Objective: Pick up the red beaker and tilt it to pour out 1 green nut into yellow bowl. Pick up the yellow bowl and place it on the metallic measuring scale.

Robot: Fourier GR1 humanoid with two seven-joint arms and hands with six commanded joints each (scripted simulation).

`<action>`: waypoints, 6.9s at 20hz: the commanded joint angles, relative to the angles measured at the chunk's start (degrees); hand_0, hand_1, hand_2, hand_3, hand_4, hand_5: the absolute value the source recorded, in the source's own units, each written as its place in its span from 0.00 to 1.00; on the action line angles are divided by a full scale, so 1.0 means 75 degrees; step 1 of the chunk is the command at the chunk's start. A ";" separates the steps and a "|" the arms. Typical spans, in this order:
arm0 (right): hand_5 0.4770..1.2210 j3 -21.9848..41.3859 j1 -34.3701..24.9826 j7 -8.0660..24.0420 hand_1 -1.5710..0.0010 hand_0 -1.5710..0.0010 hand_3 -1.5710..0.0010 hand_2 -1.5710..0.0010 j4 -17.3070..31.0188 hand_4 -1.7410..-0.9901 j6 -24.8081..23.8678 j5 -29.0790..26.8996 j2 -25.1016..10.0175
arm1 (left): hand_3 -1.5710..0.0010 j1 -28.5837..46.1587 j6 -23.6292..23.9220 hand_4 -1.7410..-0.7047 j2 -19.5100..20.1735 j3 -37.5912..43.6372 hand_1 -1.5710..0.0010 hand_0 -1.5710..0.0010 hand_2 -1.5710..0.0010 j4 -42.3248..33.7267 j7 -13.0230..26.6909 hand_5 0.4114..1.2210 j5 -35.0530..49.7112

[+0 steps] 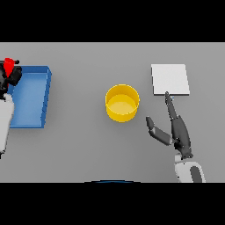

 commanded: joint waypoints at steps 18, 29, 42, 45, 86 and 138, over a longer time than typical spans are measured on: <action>0.22 -0.0073 -0.0047 0.0056 1.00 1.00 1.00 1.00 -0.0045 0.97 -0.0017 -0.0030 -0.0072 | 0.87 0.0907 -0.0896 0.90 0.0308 -0.0711 0.87 0.84 0.86 -0.0621 -0.0040 0.30 -0.0382; 0.26 0.0948 -0.1949 0.0996 1.00 1.00 1.00 1.00 0.0395 0.82 0.1551 0.1741 -0.1953 | 0.99 0.0863 -0.0733 0.97 0.0280 -0.0701 0.99 0.99 0.99 -0.0739 -0.0580 0.32 -0.0355; 0.32 0.3259 -0.4770 -0.0075 1.00 1.00 1.00 1.00 0.2132 0.70 0.3246 0.4152 -0.3088 | 1.00 0.0878 -0.0790 0.96 0.0350 -0.0734 1.00 1.00 1.00 -0.0710 -0.0426 0.36 -0.0386; 0.33 0.3528 -0.5169 -0.0090 1.00 1.00 1.00 1.00 0.2717 0.69 0.3524 0.4260 -0.2856 | 1.00 0.0883 -0.0862 0.96 0.0409 -0.0698 1.00 1.00 1.00 -0.0770 -0.0431 0.36 -0.0324; 1.00 0.3792 -0.6366 0.0392 0.01 0.01 0.19 0.11 0.3283 0.01 0.5252 0.3729 -0.2791 | 1.00 0.0936 -0.0880 0.97 0.0623 -0.0608 1.00 1.00 1.00 -0.0777 -0.0630 0.34 -0.0324; 0.51 0.1884 -0.7117 -0.0669 0.91 0.89 0.75 0.88 0.7243 0.26 0.2906 0.4192 -0.3570 | 1.00 0.0762 -0.0910 0.98 0.0587 -0.0680 1.00 1.00 1.00 -0.0629 -0.0453 0.31 -0.0473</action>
